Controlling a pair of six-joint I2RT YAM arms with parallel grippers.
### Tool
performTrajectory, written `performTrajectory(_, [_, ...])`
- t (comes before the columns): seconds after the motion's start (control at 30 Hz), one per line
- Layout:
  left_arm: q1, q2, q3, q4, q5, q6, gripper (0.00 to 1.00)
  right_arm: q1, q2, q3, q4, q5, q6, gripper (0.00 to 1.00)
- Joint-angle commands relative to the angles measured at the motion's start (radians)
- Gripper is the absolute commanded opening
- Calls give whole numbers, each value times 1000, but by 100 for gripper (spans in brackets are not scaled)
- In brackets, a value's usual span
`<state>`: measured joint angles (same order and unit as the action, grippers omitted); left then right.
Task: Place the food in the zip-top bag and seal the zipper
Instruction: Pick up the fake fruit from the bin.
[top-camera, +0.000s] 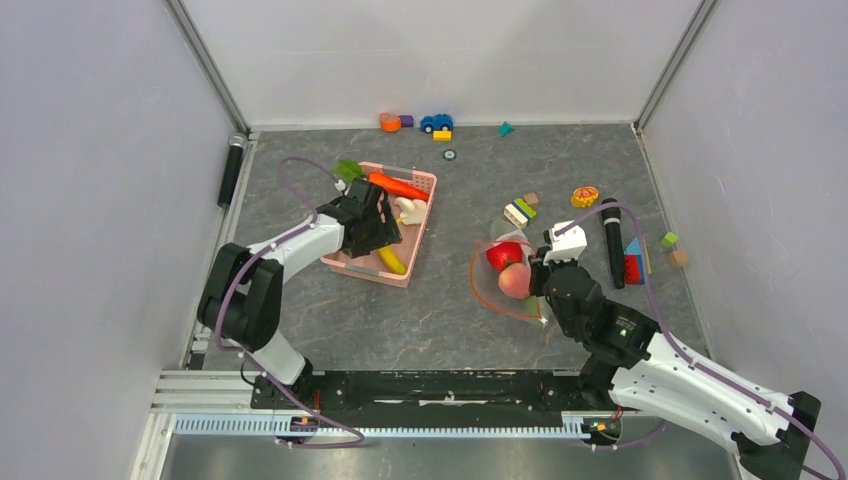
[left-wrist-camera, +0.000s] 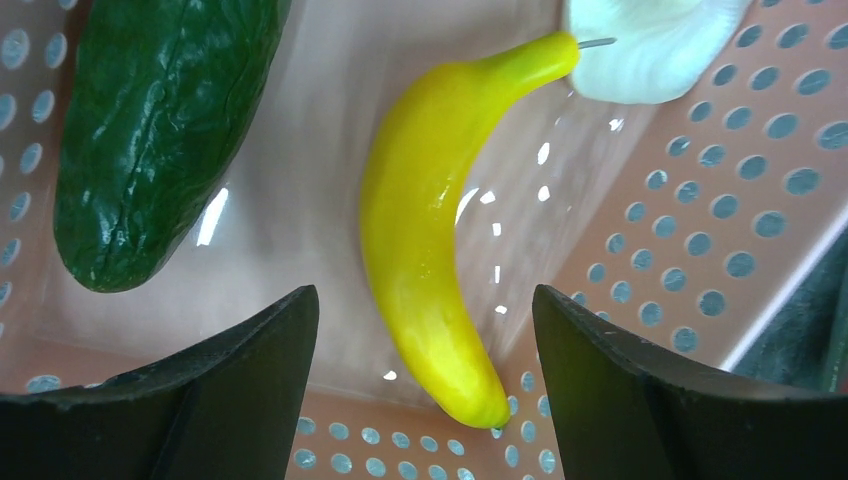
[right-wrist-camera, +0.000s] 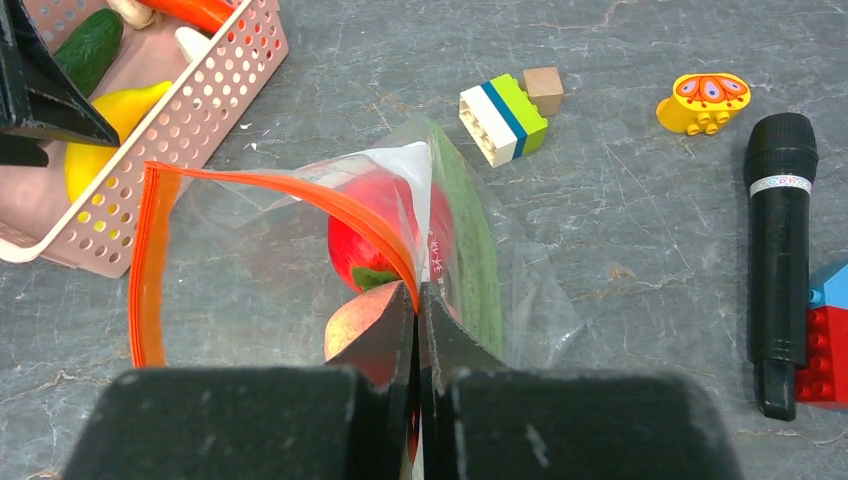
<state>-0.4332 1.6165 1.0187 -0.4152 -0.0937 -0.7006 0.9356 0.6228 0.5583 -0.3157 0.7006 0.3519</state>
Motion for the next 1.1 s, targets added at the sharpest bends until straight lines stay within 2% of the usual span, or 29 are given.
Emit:
performTrajectory(0.0, [-1, 38, -10, -4, 27, -33, 83, 0, 4, -1, 32, 36, -3, 1])
performTrajectory(0.23, [-18, 101, -19, -4, 26, -32, 80, 1, 20, -2, 33, 49, -1, 1])
performTrajectory(0.37, [-29, 134, -13, -4, 28, -39, 74, 1, 18, -1, 35, 55, -2, 1])
performTrajectory(0.5, [-45, 146, -7, -5, 13, -40, 63, 0, 15, -3, 32, 59, -1, 1])
performTrajectory(0.73, [-61, 120, 19, -34, -8, -34, 33, 0, 4, -8, 33, 66, 1, 1])
performTrajectory(0.93, [-69, 59, 33, -49, -31, -30, 23, 0, 4, -9, 33, 69, 2, 1])
performTrajectory(1.07, [-72, 15, 46, -71, -47, -24, 19, 0, 2, -12, 34, 71, 3, 1])
